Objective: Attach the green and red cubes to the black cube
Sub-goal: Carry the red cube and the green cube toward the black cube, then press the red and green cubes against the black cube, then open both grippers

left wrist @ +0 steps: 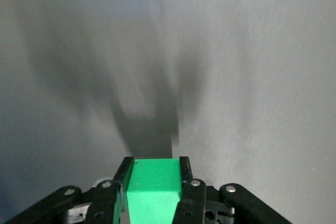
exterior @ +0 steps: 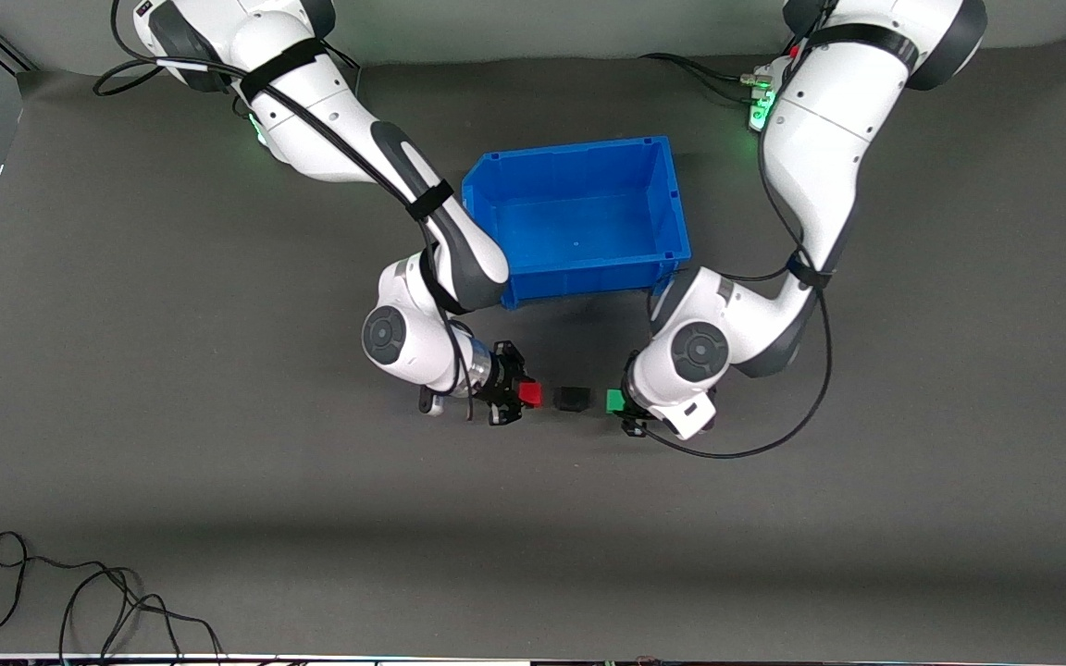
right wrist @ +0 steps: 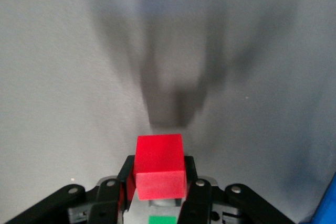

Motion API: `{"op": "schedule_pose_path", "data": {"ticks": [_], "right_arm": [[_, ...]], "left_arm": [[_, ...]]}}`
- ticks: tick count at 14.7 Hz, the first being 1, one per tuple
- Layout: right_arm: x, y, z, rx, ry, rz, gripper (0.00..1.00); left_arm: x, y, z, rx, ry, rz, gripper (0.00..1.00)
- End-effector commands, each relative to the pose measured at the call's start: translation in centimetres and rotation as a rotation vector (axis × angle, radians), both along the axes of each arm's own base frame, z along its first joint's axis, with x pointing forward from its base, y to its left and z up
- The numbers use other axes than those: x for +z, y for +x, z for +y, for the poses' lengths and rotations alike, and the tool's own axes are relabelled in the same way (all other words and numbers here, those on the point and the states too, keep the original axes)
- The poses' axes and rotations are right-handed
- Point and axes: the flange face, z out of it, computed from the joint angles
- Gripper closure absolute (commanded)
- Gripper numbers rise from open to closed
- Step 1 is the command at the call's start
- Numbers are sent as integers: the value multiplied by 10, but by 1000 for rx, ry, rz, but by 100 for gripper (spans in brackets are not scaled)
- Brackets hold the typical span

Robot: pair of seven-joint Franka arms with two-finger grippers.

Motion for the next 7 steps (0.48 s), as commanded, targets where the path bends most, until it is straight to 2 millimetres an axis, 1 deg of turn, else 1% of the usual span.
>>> {"op": "schedule_pose_path", "data": {"ticks": [1,4,5,7], "right_arm": [[-6,0,10,2,5,-6,71],[-14,-1,11,4,-2,-1,71],[-13,0,12,3,1,-3,71],[-10,7,19,-13,15,-17,71]], "left_arm": [[-8,-4,-14,73,-13,-16,100],[-14,-5,-16,87,-11,-9,100],[-16,-6,-16,87,-10,-6,100],[-17,-6,-16,88,-11,-8,100]]}}
